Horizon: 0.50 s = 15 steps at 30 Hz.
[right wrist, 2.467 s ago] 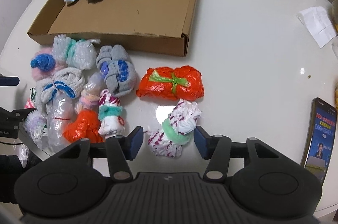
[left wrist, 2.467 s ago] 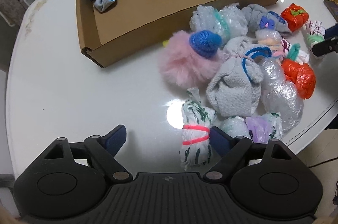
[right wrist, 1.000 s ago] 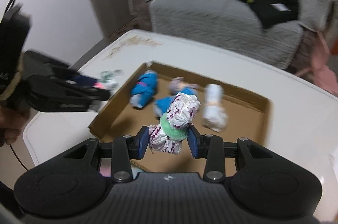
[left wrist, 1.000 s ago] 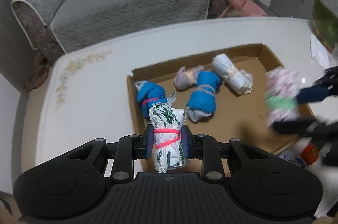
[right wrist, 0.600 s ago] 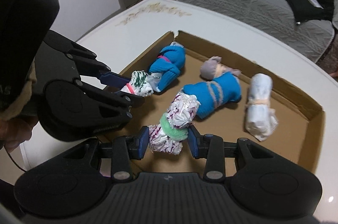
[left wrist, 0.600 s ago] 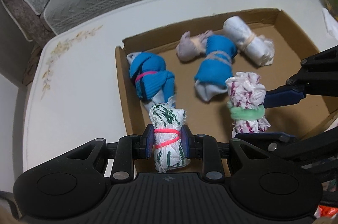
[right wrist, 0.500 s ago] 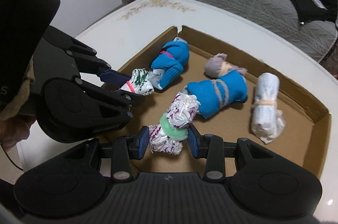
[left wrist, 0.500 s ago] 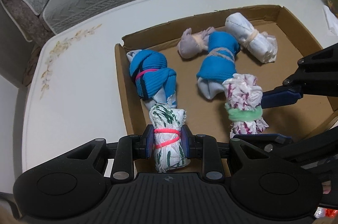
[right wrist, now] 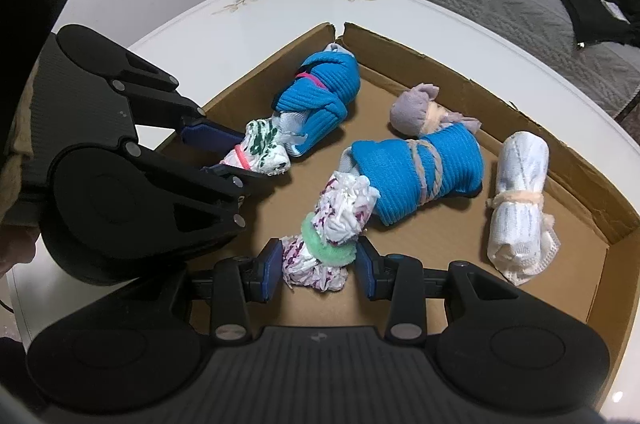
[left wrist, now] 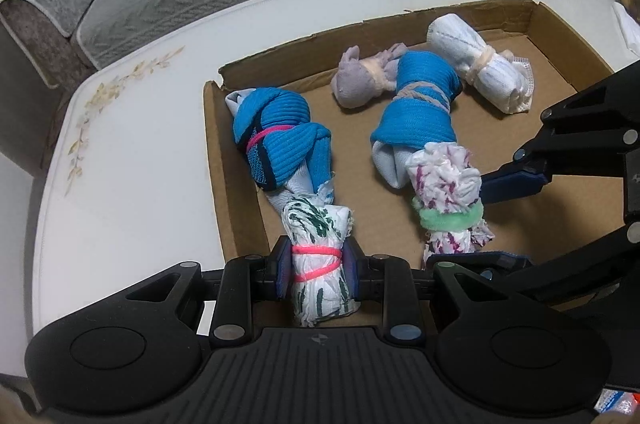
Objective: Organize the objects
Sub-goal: 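Place both rolls in the tray and open both grippers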
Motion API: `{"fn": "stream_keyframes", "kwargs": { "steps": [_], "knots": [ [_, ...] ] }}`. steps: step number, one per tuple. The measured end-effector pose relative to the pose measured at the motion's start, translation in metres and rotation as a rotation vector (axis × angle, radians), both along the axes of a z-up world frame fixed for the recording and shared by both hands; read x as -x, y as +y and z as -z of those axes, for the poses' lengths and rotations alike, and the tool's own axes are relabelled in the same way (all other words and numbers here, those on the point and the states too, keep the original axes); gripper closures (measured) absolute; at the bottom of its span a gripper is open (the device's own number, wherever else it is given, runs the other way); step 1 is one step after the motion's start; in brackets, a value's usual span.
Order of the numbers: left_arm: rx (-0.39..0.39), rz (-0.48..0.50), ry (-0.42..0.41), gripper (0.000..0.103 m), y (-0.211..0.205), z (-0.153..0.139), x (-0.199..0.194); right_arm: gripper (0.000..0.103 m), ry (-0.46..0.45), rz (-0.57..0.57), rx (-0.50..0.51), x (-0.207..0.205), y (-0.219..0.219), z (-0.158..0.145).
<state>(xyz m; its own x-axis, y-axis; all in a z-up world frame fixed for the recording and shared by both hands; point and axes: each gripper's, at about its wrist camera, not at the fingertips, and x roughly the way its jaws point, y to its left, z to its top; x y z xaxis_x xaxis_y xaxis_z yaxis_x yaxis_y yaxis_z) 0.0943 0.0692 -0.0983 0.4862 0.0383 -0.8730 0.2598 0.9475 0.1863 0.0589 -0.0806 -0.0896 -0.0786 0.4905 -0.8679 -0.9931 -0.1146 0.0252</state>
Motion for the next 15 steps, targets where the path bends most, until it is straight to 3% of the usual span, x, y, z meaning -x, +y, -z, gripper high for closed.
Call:
{"fn": "stream_keyframes", "kwargs": {
  "steps": [15],
  "knots": [
    [0.012, 0.017, -0.060, 0.068, 0.0007, 0.0068, 0.0037, 0.068, -0.027, -0.012, 0.004, 0.0043, -0.0008, 0.0052]
  ]
}}
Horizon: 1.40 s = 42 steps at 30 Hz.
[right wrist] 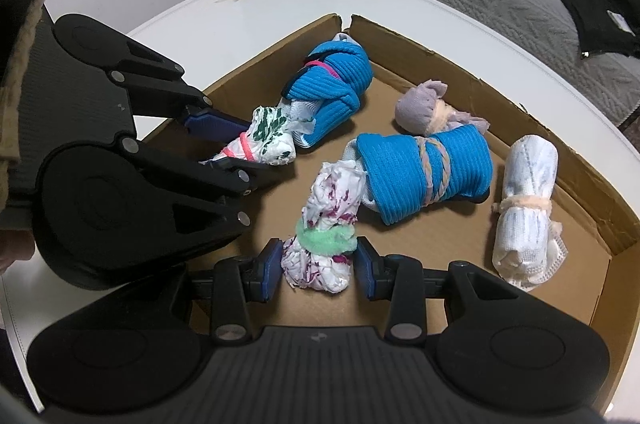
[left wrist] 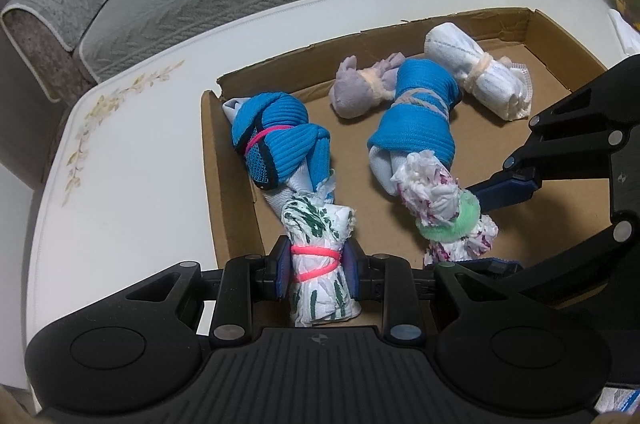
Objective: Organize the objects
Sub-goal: 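Place both rolls in the tray and open both grippers, then move both grippers back over the remaining sock pile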
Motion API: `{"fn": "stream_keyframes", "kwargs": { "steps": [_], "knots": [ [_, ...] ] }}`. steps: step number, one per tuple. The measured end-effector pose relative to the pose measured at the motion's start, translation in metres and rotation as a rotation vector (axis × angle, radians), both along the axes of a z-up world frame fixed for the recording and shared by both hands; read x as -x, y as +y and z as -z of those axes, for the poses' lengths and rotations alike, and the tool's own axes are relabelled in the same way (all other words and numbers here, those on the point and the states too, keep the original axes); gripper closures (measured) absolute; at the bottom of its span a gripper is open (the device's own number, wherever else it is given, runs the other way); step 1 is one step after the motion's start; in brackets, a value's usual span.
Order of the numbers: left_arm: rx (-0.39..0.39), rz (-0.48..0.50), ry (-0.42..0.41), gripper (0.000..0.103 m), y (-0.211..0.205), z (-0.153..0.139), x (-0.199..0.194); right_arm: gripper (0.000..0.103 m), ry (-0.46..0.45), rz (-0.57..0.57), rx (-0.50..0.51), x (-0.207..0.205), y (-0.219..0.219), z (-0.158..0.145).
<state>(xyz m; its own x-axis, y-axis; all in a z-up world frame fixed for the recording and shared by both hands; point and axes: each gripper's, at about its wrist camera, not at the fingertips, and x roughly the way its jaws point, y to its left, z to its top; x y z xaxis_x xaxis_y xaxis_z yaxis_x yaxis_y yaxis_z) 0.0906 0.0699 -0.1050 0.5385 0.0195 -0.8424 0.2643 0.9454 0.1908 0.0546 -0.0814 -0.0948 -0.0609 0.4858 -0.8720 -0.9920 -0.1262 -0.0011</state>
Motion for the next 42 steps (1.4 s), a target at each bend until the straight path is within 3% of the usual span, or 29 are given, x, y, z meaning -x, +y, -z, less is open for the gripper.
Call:
{"fn": "stream_keyframes", "kwargs": {
  "steps": [4, 6, 18, 32, 38, 42],
  "knots": [
    [0.001, -0.002, -0.004, 0.065, 0.000, 0.000, 0.001, 0.066, -0.001, -0.001, 0.001, 0.000, 0.001, 0.000],
    [-0.002, -0.002, -0.009, 0.053, -0.001, -0.002, 0.002, 0.062, -0.004, -0.002, 0.006, 0.001, 0.000, -0.001],
    [0.000, -0.002, -0.026, 0.032, -0.002, -0.035, 0.018, 0.051, 0.010, 0.025, -0.009, -0.006, -0.011, -0.018],
    [0.066, -0.063, -0.108, 0.026, 0.011, -0.119, 0.069, 0.050, 0.063, 0.110, -0.130, -0.023, -0.070, -0.089],
    [0.108, -0.075, -0.144, 0.021, 0.015, -0.148, 0.111, 0.045, 0.064, 0.125, -0.176, -0.026, -0.110, -0.109],
    [0.147, -0.086, -0.140, 0.018, 0.012, -0.151, 0.140, 0.037, 0.070, 0.196, -0.184, -0.037, -0.145, -0.109]
  ]
}}
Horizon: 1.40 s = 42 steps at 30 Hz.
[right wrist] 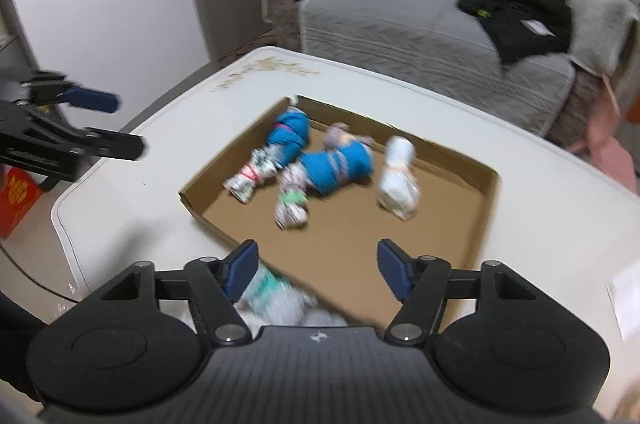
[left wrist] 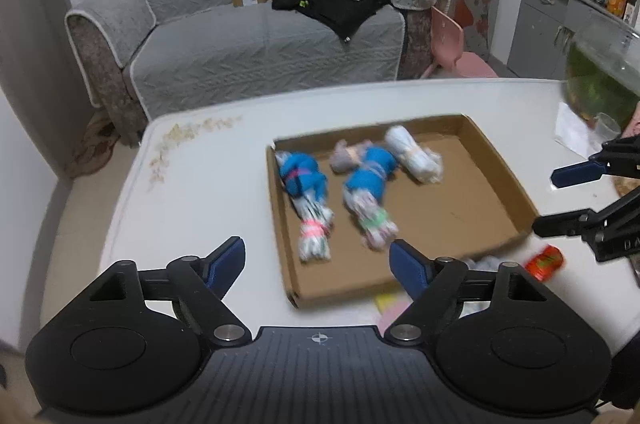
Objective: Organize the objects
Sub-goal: 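Move both grippers back over the remaining sock pile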
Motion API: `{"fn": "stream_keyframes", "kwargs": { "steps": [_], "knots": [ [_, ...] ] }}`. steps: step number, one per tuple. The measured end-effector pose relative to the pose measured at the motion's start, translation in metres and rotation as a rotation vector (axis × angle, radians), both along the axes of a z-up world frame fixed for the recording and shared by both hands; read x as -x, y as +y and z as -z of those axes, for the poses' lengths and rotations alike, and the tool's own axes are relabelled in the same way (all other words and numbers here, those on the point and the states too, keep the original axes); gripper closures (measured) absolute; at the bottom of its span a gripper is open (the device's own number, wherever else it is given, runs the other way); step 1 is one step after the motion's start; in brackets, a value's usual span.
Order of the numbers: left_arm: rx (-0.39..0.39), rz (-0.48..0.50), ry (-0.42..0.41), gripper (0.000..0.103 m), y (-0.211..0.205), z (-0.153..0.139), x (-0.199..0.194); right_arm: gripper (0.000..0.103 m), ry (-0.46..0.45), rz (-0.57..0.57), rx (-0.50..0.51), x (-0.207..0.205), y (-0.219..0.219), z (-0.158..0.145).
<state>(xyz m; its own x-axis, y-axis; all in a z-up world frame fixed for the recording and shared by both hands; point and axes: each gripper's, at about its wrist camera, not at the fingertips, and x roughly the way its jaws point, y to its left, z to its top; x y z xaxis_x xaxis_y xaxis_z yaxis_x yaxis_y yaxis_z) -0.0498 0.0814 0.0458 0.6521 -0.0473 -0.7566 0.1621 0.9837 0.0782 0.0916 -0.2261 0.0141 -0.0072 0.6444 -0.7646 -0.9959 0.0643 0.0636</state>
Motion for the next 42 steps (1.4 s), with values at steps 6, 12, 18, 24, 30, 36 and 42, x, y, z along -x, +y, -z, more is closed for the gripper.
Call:
{"fn": "stream_keyframes", "kwargs": {
  "steps": [6, 12, 18, 24, 30, 36, 42],
  "knots": [
    [0.025, 0.048, 0.112, 0.017, -0.039, 0.042, 0.053, 0.031, 0.013, 0.148, 0.108, -0.028, -0.037, 0.038],
    [0.018, 0.078, 0.203, 0.017, -0.070, 0.094, 0.088, 0.031, 0.021, 0.195, 0.208, -0.039, -0.034, 0.069],
    [-0.028, 0.061, 0.196, 0.017, -0.071, 0.118, 0.085, 0.031, 0.022, 0.187, 0.258, -0.035, -0.027, 0.087],
    [-0.027, 0.053, 0.174, 0.015, -0.071, 0.131, 0.080, 0.030, 0.029, 0.197, 0.297, -0.034, -0.021, 0.100],
    [-0.009, 0.063, 0.180, 0.022, -0.072, 0.137, 0.078, 0.039, 0.041, 0.238, 0.332, -0.041, -0.020, 0.112],
    [0.034, 0.076, 0.166, 0.044, -0.073, 0.130, 0.078, 0.060, 0.068, 0.258, 0.328, -0.049, -0.028, 0.112],
    [0.048, 0.061, 0.184, 0.042, -0.070, 0.131, 0.076, 0.057, 0.077, 0.256, 0.325, -0.052, -0.039, 0.113]
  ]
}}
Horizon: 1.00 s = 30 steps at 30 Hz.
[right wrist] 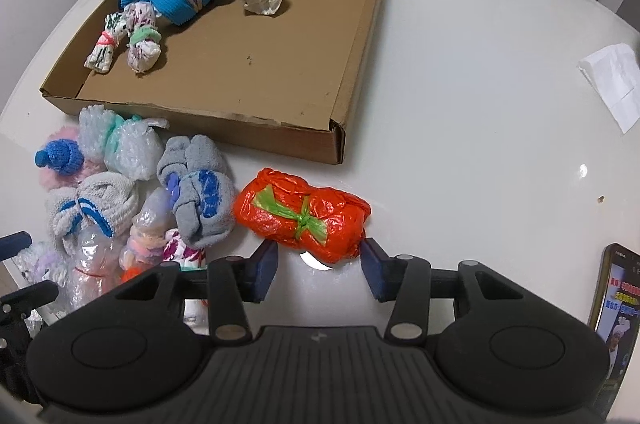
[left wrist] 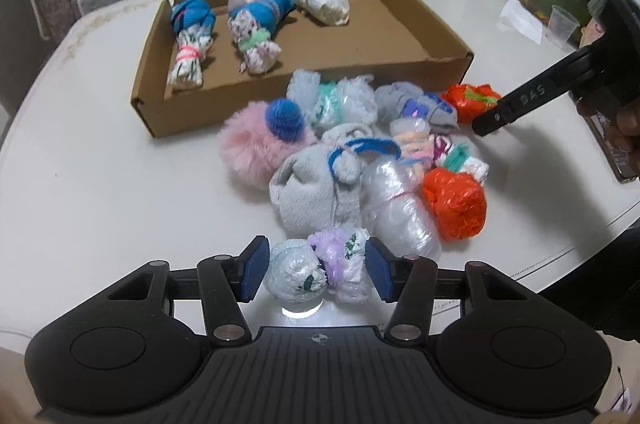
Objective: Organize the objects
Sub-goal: 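Move both grippers back over the remaining sock pile, then grasp the silver-lilac roll with the left gripper while the right grasps the red-wrapped roll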
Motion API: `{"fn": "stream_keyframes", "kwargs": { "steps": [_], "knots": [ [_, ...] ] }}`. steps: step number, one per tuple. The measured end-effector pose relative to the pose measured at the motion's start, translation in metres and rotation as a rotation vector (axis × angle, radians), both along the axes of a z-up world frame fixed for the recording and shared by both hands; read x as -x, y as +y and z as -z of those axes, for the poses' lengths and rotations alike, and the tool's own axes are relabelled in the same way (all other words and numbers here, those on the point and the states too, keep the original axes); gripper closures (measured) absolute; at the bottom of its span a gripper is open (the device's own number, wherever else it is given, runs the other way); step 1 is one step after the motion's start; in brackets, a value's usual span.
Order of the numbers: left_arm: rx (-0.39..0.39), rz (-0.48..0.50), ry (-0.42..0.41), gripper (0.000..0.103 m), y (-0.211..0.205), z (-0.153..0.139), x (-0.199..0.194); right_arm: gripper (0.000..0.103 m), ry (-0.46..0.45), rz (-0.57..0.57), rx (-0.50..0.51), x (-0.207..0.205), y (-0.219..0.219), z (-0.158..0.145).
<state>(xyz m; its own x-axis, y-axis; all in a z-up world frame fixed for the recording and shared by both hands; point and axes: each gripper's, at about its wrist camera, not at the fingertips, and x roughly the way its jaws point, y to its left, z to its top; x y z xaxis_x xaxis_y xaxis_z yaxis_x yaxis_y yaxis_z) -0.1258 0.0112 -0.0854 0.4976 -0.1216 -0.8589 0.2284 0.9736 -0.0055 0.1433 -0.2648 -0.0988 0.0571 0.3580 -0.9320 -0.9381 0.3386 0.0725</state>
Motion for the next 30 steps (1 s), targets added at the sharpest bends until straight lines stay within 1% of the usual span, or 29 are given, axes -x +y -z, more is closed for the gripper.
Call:
{"fn": "stream_keyframes", "kwargs": {
  "steps": [1, 2, 4, 6, 8, 9, 13, 19, 20, 23, 24, 26, 28, 29, 30],
  "knots": [
    [-0.001, -0.003, 0.002, 0.041, 0.001, 0.001, 0.000, 0.046, 0.009, -0.001, -0.003, 0.000, -0.001, 0.000],
    [-0.001, -0.004, 0.004, 0.040, 0.001, 0.002, 0.000, 0.042, 0.013, 0.002, -0.005, -0.001, -0.003, 0.001],
    [0.000, -0.007, 0.004, 0.039, 0.002, 0.002, 0.000, 0.039, 0.000, 0.008, -0.009, -0.001, -0.005, 0.000],
    [-0.007, -0.009, 0.002, 0.033, 0.002, 0.004, 0.000, 0.037, 0.004, 0.026, -0.022, -0.003, -0.008, -0.002],
    [-0.004, -0.017, 0.004, 0.030, 0.004, 0.005, 0.001, 0.034, 0.013, 0.048, -0.039, -0.006, -0.009, -0.005],
    [-0.004, -0.018, 0.006, 0.029, 0.004, 0.006, 0.001, 0.031, 0.016, 0.059, -0.044, -0.007, -0.009, -0.006],
    [-0.003, -0.024, -0.001, 0.025, 0.006, 0.009, 0.001, 0.030, 0.018, 0.085, -0.036, -0.004, 0.012, -0.009],
    [-0.001, -0.025, -0.010, 0.022, 0.009, 0.010, 0.003, 0.028, 0.030, 0.120, -0.053, -0.003, 0.018, -0.008],
    [0.002, -0.023, -0.006, 0.023, 0.009, 0.010, 0.002, 0.028, 0.028, 0.123, -0.052, -0.004, 0.019, -0.007],
    [0.018, 0.003, -0.009, 0.040, 0.006, 0.009, 0.002, 0.041, 0.016, 0.112, -0.036, -0.001, 0.019, -0.003],
    [0.014, 0.008, -0.013, 0.041, 0.005, 0.008, 0.002, 0.046, 0.017, 0.110, -0.037, -0.002, 0.017, -0.003],
    [0.017, 0.011, -0.014, 0.042, 0.005, 0.007, 0.003, 0.051, 0.029, 0.112, -0.038, -0.003, 0.013, -0.005],
    [0.023, 0.011, -0.020, 0.043, 0.006, 0.005, 0.002, 0.054, 0.041, 0.108, -0.040, -0.005, 0.007, -0.007],
    [0.021, 0.009, -0.022, 0.043, 0.007, 0.003, 0.002, 0.056, 0.041, 0.105, -0.038, -0.001, 0.016, -0.006],
    [0.021, 0.004, -0.022, 0.043, 0.008, 0.002, 0.002, 0.056, 0.042, 0.103, -0.035, -0.001, 0.013, -0.006]
  ]
}}
